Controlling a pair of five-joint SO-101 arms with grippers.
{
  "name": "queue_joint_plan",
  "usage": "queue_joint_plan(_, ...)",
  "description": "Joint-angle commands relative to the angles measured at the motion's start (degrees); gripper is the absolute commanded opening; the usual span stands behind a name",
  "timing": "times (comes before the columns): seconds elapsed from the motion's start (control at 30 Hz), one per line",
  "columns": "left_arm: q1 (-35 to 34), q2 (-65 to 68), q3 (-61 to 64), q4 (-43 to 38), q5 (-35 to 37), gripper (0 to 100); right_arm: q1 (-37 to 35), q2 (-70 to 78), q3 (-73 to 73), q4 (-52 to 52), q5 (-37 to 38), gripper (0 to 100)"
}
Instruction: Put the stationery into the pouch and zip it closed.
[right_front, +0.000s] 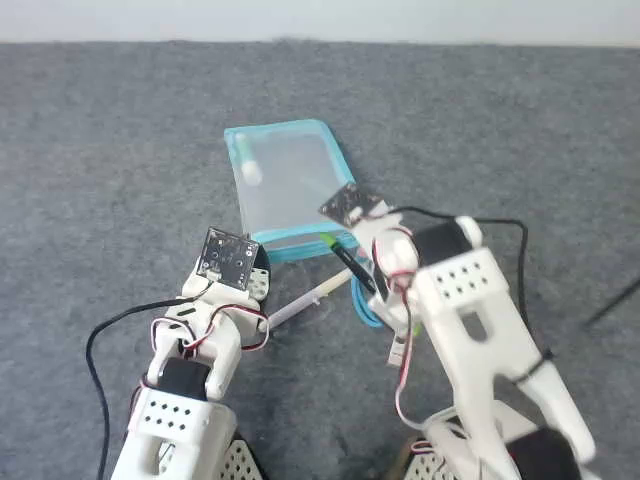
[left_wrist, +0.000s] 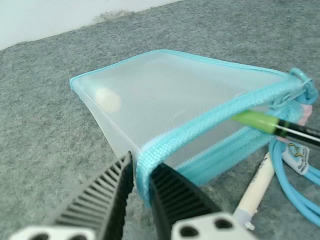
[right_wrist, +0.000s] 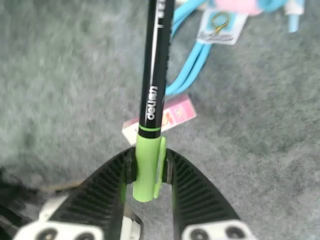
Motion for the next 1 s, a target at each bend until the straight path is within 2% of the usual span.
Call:
queue_joint_plan(0.0,-0.2,-1.0,-0.6,-0.9,-0.6,1,0.0,4.3,-9.3,-1.0,-6.0,0.7)
queue_joint_plan(0.17,-0.1,-1.0,-0.6,-0.8,-0.6,1,0.0,12.9,-19.5,-0.9,-12.8,0.9)
queue_joint_plan(0.37,-0.1,-1.0,-0.6,-0.8,-0.6,1,-2.4,23.8,-29.2,-1.2,-13.9,0.9)
queue_joint_plan(0.6,-0.1,-1.0,-0.5,-1.0,-0.7,1,-6.0,29.3,-33.2,-8.6,-17.0,1.5)
queue_joint_plan(0.83,-0.1,-1.0,-0.5,-1.1,-0.7,1,-7.0,29.1,-34.0,-9.2,-16.6,21.8)
queue_joint_plan(0.97,-0.1,-1.0,-0.5,-1.1,-0.7,1,-6.1,27.1,-35.7,-6.9,-16.5,20.6)
